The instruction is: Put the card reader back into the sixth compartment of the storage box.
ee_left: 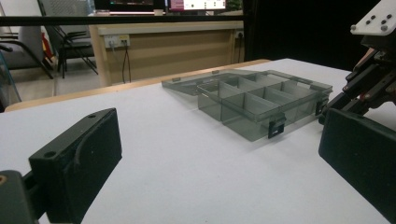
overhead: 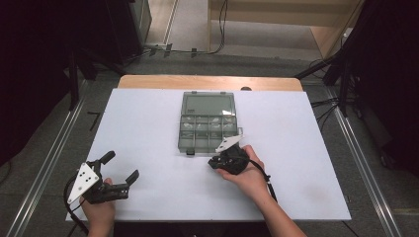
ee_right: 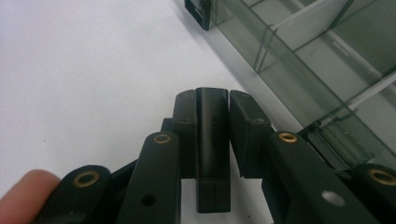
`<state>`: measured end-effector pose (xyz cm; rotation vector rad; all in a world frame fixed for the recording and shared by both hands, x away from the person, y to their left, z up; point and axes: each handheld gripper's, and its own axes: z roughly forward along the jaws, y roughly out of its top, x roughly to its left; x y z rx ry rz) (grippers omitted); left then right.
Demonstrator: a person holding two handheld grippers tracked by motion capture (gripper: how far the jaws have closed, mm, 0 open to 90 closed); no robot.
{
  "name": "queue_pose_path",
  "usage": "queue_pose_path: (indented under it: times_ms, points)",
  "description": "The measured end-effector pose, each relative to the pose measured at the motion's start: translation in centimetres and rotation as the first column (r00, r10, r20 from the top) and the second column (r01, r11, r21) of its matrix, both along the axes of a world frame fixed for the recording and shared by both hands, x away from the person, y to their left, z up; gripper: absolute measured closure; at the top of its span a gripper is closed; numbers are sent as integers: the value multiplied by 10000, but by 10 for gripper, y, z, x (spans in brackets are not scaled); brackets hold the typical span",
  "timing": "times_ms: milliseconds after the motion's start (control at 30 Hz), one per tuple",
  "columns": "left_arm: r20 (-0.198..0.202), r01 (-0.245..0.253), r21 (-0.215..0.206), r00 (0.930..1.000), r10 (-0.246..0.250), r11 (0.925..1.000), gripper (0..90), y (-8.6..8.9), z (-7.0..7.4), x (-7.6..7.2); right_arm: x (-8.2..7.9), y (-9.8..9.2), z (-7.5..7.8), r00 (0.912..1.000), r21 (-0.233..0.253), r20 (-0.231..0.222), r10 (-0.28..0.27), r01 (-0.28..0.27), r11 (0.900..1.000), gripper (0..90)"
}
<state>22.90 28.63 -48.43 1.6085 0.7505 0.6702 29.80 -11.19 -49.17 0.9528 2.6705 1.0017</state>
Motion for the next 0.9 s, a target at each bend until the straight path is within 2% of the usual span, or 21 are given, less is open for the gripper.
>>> queue_pose_path:
  times_ms: [900]
  points:
    - [-9,2,27,10000,-2,10000,0,0,0,0,5,-5,24,9995,541,279,-157,141,9984,713]
